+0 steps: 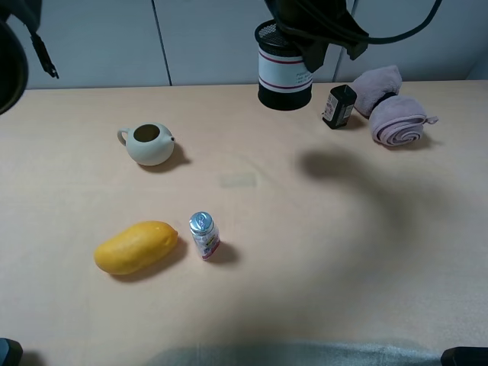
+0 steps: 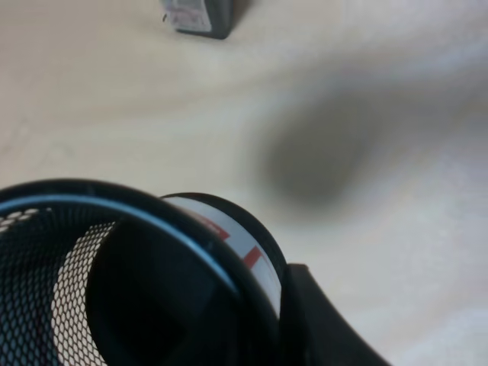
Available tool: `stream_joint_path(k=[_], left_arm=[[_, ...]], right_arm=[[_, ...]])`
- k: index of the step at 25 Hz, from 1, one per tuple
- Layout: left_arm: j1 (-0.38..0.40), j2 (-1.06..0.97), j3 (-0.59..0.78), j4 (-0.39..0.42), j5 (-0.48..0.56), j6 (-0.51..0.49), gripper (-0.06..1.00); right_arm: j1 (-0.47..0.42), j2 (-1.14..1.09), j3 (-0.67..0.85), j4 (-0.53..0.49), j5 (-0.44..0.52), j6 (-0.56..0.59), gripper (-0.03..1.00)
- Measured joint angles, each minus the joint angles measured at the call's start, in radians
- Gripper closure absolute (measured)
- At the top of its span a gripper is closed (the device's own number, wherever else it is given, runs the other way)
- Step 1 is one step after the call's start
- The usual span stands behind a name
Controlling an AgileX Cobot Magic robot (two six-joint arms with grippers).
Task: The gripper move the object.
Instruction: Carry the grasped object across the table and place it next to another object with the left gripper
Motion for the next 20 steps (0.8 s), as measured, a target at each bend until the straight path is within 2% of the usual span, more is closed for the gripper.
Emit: stream_joint_path(k=[11, 20], left_arm=[[-0.074, -0.122, 0.153, -0.002, 0.000, 0.000, 0.86], [-0.171, -0.130, 0.252, -0.002, -0.001, 0.001, 0.86]], right_arm=[[0.000, 0.000, 0.000, 0.000, 0.000, 0.000, 0.28], [0.000, 0.000, 0.000, 0.000, 0.000, 0.000, 0.28]])
